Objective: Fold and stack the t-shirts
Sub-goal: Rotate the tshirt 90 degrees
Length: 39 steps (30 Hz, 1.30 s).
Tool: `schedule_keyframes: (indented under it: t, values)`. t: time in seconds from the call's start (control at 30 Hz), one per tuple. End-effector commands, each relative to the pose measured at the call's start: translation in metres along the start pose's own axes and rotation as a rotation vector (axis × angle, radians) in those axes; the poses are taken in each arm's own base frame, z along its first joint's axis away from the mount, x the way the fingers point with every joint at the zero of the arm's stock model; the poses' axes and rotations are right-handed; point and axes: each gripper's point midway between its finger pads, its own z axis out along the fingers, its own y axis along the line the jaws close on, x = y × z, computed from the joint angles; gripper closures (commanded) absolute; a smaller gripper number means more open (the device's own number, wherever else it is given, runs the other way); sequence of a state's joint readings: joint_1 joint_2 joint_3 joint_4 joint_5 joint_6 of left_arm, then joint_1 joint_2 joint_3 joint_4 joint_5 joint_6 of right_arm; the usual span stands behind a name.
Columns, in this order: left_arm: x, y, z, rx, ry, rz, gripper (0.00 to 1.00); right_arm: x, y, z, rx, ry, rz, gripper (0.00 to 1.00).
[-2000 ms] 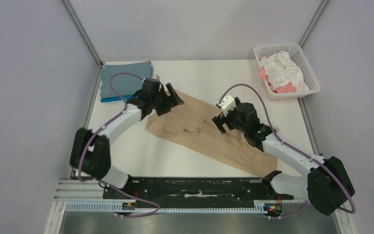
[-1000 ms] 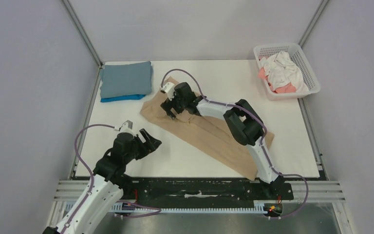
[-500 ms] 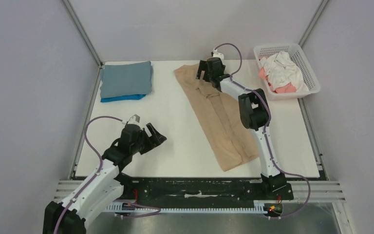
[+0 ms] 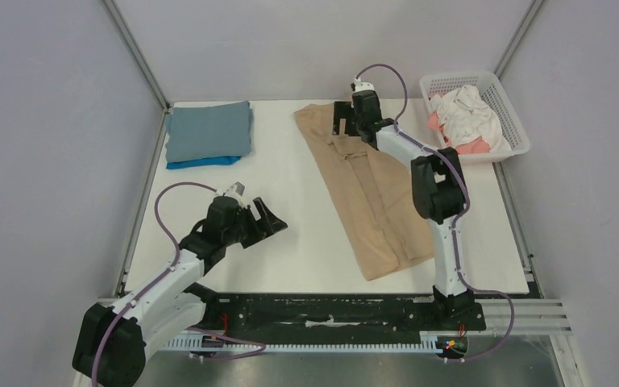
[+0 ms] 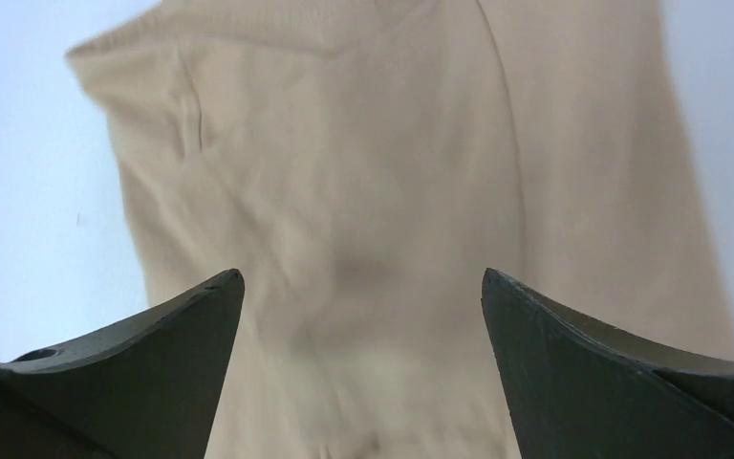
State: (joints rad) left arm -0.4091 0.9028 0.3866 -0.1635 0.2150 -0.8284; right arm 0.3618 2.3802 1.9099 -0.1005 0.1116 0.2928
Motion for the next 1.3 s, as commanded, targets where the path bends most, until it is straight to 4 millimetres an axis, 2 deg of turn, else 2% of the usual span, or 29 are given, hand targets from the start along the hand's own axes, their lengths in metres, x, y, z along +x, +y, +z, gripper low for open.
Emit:
schedule_keyframes:
  t: [0.0,0.1,0.17,0.23,0.3,0.4,0.5,0.67,0.8,0.87,0.97,1.07,1.13,1.23,1.27]
  values:
    - [-0.007,-0.025,-0.007,0.108,-0.019,0.077,0.12,-0.061,-0.009,-0.107,0.035,-0.111,-0.16,0.02]
    - [0.001,-0.028,-0.009,0.129,0.028,0.099,0.12,-0.009,-0.041,-0.163,0.107,-0.023,-0.165,0.02]
    - [0.006,-0.029,-0.009,0.14,0.044,0.102,0.12,0.051,-0.062,-0.197,0.125,0.05,-0.139,0.02]
    - [0.01,-0.03,-0.01,0.147,0.054,0.104,0.12,0.103,-0.081,-0.227,0.152,0.1,-0.087,0.02]
    - [0.014,-0.032,-0.01,0.16,0.063,0.11,0.12,0.144,-0.091,-0.251,0.147,0.131,-0.044,0.02]
    - [0.02,-0.034,-0.012,0.175,0.075,0.119,0.12,0.197,-0.106,-0.279,0.156,0.195,-0.006,0.02]
    - [0.025,-0.035,-0.012,0.189,0.085,0.117,0.12,0.229,-0.097,-0.29,0.066,0.24,0.018,0.02]
    - [0.03,-0.033,-0.013,0.185,0.088,0.094,0.12,0.26,-0.061,-0.304,-0.053,0.305,0.02,0.02]
    - [0.032,-0.018,-0.014,0.106,0.087,0.065,0.12,0.276,-0.027,-0.318,-0.129,0.313,0.047,0.02]
    - [0.034,-0.012,-0.014,0.083,0.088,0.051,0.12,0.279,-0.022,-0.323,-0.124,0.309,0.065,0.02]
    - [0.038,-0.011,-0.015,0.076,0.107,0.035,0.12,0.281,-0.008,-0.329,-0.136,0.291,0.087,0.02]
    - [0.042,-0.005,-0.014,0.05,0.128,0.027,0.12,0.279,0.023,-0.335,-0.228,0.284,0.063,0.02]
    - [0.046,0.0,-0.013,0.03,0.143,0.016,0.12,0.277,0.04,-0.34,-0.264,0.278,-0.011,0.02]
    - [0.055,0.001,-0.012,0.024,0.18,0.007,0.12,0.268,0.055,-0.348,-0.274,0.241,-0.079,0.02]
    - [0.058,0.002,-0.011,0.022,0.192,0.009,0.12,0.264,0.053,-0.349,-0.255,0.228,-0.084,0.02]
